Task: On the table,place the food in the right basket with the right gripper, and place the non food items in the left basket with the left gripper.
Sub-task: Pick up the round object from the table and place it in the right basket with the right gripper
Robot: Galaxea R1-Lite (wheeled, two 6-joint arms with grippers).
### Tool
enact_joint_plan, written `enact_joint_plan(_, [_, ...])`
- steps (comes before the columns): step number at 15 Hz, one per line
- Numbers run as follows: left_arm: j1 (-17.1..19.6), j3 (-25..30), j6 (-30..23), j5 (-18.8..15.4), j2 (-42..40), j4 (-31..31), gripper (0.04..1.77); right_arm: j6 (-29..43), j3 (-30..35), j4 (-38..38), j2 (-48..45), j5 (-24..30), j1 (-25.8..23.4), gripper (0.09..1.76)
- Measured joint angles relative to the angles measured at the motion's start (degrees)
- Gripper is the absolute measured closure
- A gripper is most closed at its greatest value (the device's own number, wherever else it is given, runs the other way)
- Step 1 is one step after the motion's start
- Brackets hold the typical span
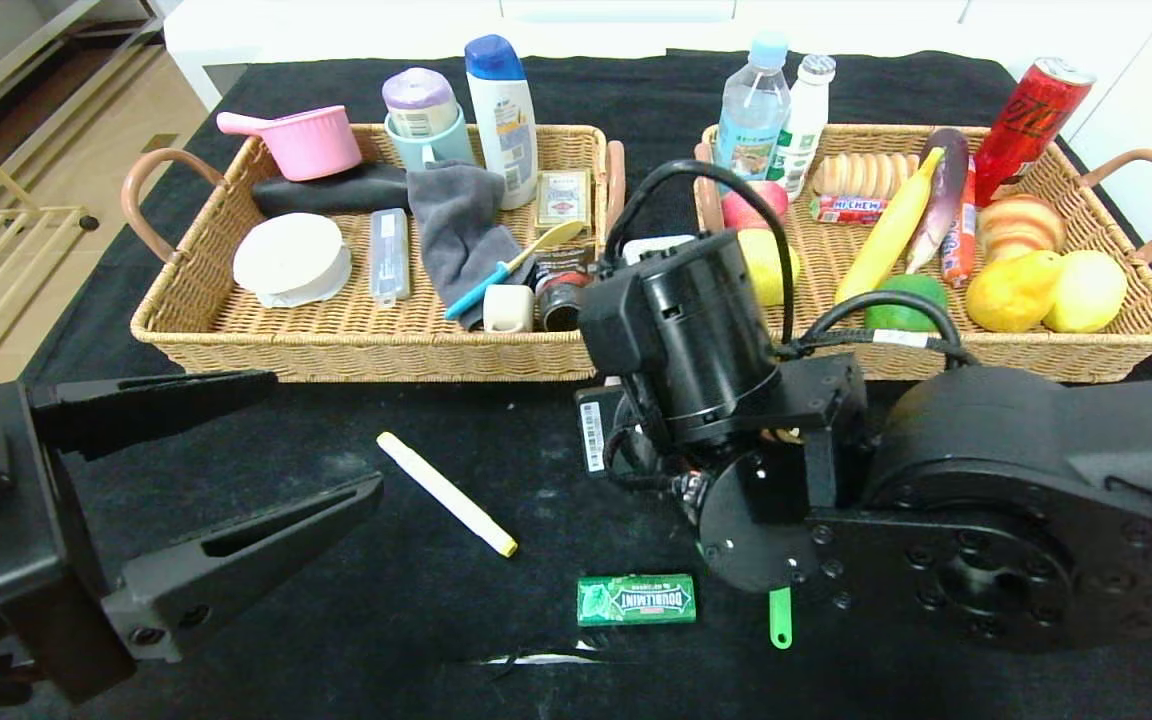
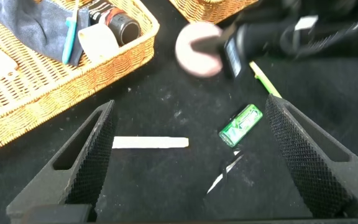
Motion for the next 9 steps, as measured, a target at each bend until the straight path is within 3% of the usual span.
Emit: enact_joint_plan(9, [-0.05, 0.38, 0.02, -0.07, 0.65, 0.04, 0.09, -4.46, 0.11, -0.3, -10.08, 0.33, -8.78, 1.69])
